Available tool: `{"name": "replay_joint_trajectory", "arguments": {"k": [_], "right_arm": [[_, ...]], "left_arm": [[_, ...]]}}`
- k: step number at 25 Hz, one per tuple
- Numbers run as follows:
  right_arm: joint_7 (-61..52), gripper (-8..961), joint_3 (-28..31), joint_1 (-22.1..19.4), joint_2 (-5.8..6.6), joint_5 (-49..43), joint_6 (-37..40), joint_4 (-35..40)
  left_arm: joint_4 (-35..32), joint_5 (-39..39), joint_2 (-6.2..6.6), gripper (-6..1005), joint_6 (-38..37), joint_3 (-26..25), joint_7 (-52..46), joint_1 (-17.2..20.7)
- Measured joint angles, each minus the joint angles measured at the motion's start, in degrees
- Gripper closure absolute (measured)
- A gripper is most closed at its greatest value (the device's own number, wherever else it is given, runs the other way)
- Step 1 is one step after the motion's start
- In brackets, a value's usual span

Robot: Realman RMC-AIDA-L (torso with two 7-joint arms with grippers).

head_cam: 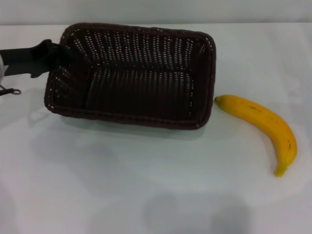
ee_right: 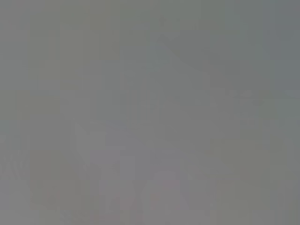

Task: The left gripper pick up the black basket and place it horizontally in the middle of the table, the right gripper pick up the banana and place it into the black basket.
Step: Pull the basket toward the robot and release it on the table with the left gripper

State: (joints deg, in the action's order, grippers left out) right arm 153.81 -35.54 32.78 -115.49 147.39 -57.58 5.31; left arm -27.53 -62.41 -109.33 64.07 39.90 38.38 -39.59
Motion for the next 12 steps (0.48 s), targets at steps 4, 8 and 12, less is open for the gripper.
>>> {"name": "replay_joint_trajectory", "arguments": {"k": [4, 8, 12], "right_arm": [[0.0, 82, 0.36, 0.08, -0.03, 0.0, 0.31, 0.0], [-0.28, 82, 0.64, -0.11, -0.17, 0.0, 0.08, -0.01], [-0.37, 82, 0.72, -0.28, -0.34, 0.0, -0.65, -0.04]], "left_arm": [[1.16, -0.06, -0.54, 768, 0.07, 0.01, 0.13, -0.9], [1.18, -0.14, -0.91, 702, 1.74, -0.05, 0.32, -0.93], [0.49, -3.46, -1.83, 575, 5.96, -0.38, 2.95, 0.25]]}}
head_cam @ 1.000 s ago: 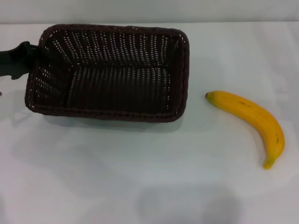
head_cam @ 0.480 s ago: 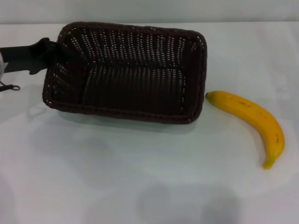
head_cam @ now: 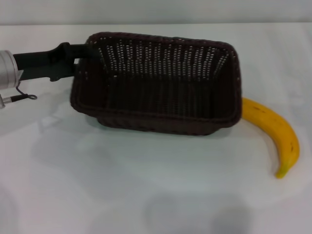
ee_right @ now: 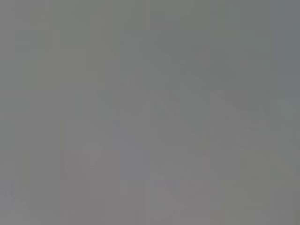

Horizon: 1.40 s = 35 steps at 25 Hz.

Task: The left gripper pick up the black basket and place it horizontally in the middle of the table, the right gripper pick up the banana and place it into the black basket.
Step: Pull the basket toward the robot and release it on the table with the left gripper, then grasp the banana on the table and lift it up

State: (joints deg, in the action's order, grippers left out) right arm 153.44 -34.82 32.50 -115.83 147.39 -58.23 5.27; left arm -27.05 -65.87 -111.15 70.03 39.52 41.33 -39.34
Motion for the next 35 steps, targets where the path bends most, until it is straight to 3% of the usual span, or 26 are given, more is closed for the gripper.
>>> {"name": "replay_joint_trajectory", "arguments": {"k": [5, 11, 15, 19, 22, 24, 26, 28, 30, 32, 35], "right_arm": [[-0.02, 83, 0.02, -0.13, -0.1, 0.0, -2.32, -0.43], [-0.83, 83, 0.02, -0.76, -0.03, 0.0, -6.58, -0.34], [-7.07, 83, -0.67, -1.3, 0.49, -0.39, -6.95, 0.88], [-16.74, 83, -5.03, -3.43, 1.0, -0.93, -6.07, 5.47], [-30.4, 83, -9.97, -6.31, 2.84, -3.42, -3.58, 11.53], [-40.13, 83, -12.71, -8.34, 4.9, -7.73, -2.21, 16.18], [-55.23, 83, -15.18, -10.63, 8.84, -17.2, -2.18, 22.17], [-65.66, 83, -16.14, -11.25, 11.7, -25.6, -4.5, 26.28], [-73.83, 84, -16.57, -11.4, 13.62, -34.0, -7.18, 31.06], [-81.71, 85, -16.42, -11.79, 14.26, -44.63, -8.85, 38.32], [-92.82, 87, -15.87, -12.27, 13.29, -60.33, -11.11, 50.35]], "left_arm": [[-0.14, -6.47, 0.0, 425, 3.4, -0.05, 5.3, 4.29], [-2.05, -18.66, 0.19, 425, 6.94, -0.2, 15.59, 12.89], [-5.03, -25.85, -0.64, 424, 7.49, -0.23, 24.11, 18.19], [-4.82, -32.04, -1.28, 424, 6.77, -0.23, 31.91, 21.16], [-4.16, -35.71, -2.33, 320, 4.47, -0.62, 39.77, 23.02], [-2.91, -38.07, -3.57, 250, 2.88, -2.71, 46.49, 23.82], [-1.19, -40.61, -5.5, 205, 2.51, -7.26, 54.12, 24.4], [0.45, -42.62, -7.08, 160, 2.09, -12.28, 59.57, 24.77], [3.66, -44.05, -7.64, 115, 1.85, -17.5, 63.6, 24.92], [6.56, -44.99, -7.68, 115, 2.29, -20.39, 66.85, 24.82], [8.74, -46.42, -7.71, 115, 2.72, -22.15, 70.36, 24.73]]}}
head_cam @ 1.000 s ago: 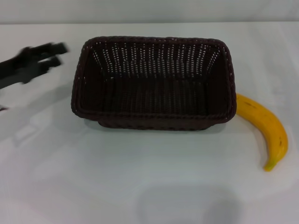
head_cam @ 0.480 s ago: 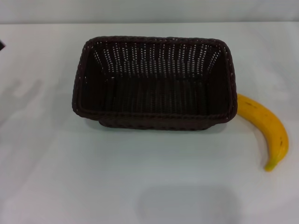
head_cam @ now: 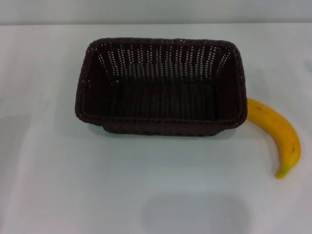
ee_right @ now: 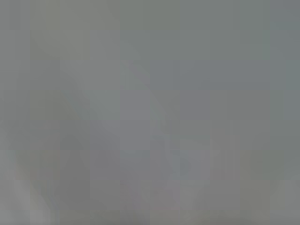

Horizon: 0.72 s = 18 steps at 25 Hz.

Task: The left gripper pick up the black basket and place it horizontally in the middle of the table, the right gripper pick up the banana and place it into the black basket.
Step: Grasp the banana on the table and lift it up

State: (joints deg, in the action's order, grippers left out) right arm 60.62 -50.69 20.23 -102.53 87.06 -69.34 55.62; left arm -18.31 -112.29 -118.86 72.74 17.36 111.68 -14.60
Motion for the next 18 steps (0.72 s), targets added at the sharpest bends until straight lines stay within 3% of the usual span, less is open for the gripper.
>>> {"name": "replay_joint_trajectory", "arguments": {"k": [4, 5, 6, 8, 9, 13, 18], "right_arm": [[-12.31, 89, 0.28, -0.12, -4.65, -20.42, -7.3, 18.87], [-16.16, 89, 0.15, -0.11, -7.6, -29.42, -11.29, 26.98], [-16.16, 90, 0.15, -0.11, -7.6, -29.42, -11.29, 26.98], [-20.32, 91, -0.77, -0.07, -11.27, -40.03, -15.48, 36.12], [-21.99, 91, -2.32, -0.21, -12.08, -43.48, -16.79, 39.27], [-29.95, 93, -12.17, -0.97, -12.2, -52.01, -20.68, 46.34], [-35.9, 96, -20.47, -0.2, -12.41, -56.74, -23.97, 47.58]], "left_arm": [[1.27, -1.04, 0.08, 115, -0.07, -0.15, 1.71, -0.15], [1.31, -1.04, 0.12, 115, -0.16, -0.13, 1.97, -0.29], [1.32, -1.04, 0.14, 115, -0.25, -0.12, 2.2, -0.38], [1.33, -1.04, 0.13, 115, -0.54, -0.13, 2.64, -0.57], [1.39, -1.05, 0.12, 115, -0.96, -0.14, 2.82, -0.76], [1.96, -1.08, 0.08, 116, -3.22, -0.16, 3.23, -1.61], [2.22, -1.63, 0.13, 116, -4.16, -0.19, 4.26, -2.3]]}}
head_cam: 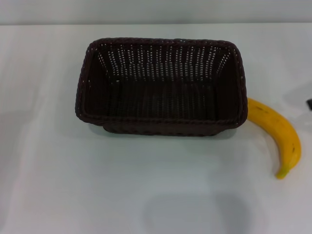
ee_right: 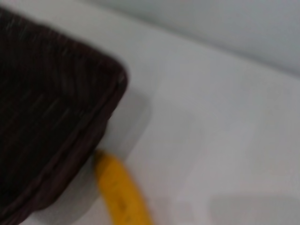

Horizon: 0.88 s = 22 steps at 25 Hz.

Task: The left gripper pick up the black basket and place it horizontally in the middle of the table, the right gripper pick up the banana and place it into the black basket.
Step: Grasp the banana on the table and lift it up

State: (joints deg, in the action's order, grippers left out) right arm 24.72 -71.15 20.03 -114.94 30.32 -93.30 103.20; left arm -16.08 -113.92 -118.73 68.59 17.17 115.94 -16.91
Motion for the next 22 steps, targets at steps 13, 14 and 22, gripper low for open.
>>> {"name": "replay_joint_trajectory", "arguments": {"k": [13, 14, 22], "right_arm": [[-4.85, 102, -11.36, 1.03, -0.23, 0.77, 2.65, -5.26], [-5.31, 103, -12.22, 1.18, -0.24, 0.7, 3.02, -5.29], [-8.37, 107, -15.6, 3.57, -0.53, -2.46, 5.74, -8.78]], "left_arm": [[-0.08, -0.09, 0.11, 116, -3.63, 0.29, 0.54, -2.96], [-0.09, -0.09, 0.13, 116, -3.69, 0.28, 0.56, -3.05], [-0.28, -0.05, 0.25, 116, -3.99, 0.3, 0.72, -3.12]]}}
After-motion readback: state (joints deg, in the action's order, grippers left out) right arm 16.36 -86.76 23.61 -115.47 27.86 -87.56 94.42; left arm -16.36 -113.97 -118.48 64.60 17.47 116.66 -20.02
